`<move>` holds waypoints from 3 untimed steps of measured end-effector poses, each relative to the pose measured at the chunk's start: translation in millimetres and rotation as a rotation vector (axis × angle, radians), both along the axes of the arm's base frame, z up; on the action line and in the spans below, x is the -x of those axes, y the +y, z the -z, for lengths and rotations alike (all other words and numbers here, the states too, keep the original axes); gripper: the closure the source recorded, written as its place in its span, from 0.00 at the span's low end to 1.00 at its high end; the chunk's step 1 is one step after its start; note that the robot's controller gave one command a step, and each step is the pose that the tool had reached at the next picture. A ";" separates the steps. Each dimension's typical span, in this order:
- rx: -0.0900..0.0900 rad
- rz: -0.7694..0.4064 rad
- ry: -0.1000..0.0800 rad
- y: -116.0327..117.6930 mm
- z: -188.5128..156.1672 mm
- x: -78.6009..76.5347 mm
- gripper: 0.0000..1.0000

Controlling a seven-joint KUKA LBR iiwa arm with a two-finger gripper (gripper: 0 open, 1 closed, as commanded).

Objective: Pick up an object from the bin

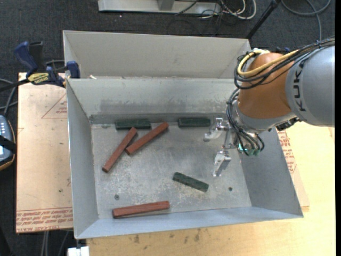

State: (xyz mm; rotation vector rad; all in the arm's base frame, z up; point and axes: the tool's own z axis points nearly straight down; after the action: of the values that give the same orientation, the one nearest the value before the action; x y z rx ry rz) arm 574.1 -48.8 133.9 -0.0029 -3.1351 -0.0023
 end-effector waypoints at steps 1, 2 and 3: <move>0.001 -0.001 -0.007 0.0 -4.3 -1.9 0.00; 0.005 -0.138 -0.012 26.7 50.8 43.1 1.00; 0.003 -0.137 -0.045 29.5 52.1 37.0 0.00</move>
Offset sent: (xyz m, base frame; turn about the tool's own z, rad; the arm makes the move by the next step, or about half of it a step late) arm -0.0495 0.0293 -0.0639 -0.1398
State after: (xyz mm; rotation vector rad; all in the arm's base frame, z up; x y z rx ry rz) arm 537.1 -19.2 81.8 0.2154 -3.1732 0.0024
